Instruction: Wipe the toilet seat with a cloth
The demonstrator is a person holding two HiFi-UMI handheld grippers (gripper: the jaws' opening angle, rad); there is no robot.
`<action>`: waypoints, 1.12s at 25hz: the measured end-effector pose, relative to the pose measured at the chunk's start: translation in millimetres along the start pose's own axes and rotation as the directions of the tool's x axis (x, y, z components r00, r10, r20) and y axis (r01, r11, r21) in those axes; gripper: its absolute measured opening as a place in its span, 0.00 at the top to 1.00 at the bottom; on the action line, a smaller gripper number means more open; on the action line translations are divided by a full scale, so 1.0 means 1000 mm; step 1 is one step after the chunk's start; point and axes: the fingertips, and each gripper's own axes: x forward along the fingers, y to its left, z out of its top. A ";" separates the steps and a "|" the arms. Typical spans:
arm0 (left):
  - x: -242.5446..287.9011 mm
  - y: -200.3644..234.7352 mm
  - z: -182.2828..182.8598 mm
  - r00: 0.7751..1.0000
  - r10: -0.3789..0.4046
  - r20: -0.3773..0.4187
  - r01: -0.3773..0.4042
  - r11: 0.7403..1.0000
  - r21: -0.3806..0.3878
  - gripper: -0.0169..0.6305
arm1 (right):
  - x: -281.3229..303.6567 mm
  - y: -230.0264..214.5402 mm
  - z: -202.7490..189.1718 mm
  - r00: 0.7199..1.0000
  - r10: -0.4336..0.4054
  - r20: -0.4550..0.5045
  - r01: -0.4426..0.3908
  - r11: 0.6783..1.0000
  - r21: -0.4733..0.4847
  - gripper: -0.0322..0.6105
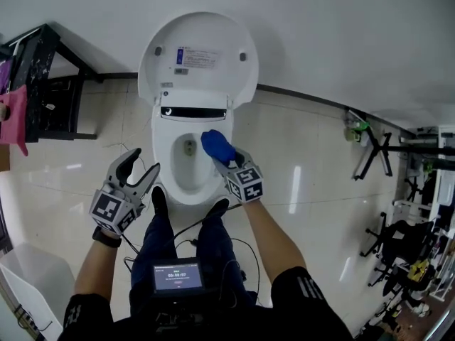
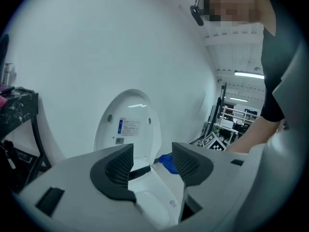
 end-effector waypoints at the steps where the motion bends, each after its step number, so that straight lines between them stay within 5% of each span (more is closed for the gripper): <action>1: -0.002 -0.005 0.013 1.000 -0.008 0.003 0.008 1.000 -0.001 0.60 | -0.011 0.004 0.018 1.000 -0.006 0.028 0.006 1.000 -0.012 0.57; 11: -0.036 -0.050 0.111 0.990 -0.087 0.108 0.078 0.994 0.081 0.60 | -0.137 0.059 0.153 0.965 0.005 0.263 0.007 0.999 -0.041 0.57; 28: -0.082 -0.087 0.167 0.977 -0.105 0.185 0.080 0.987 0.139 0.60 | -0.283 0.086 0.212 0.882 -0.038 0.470 0.011 0.998 0.060 0.58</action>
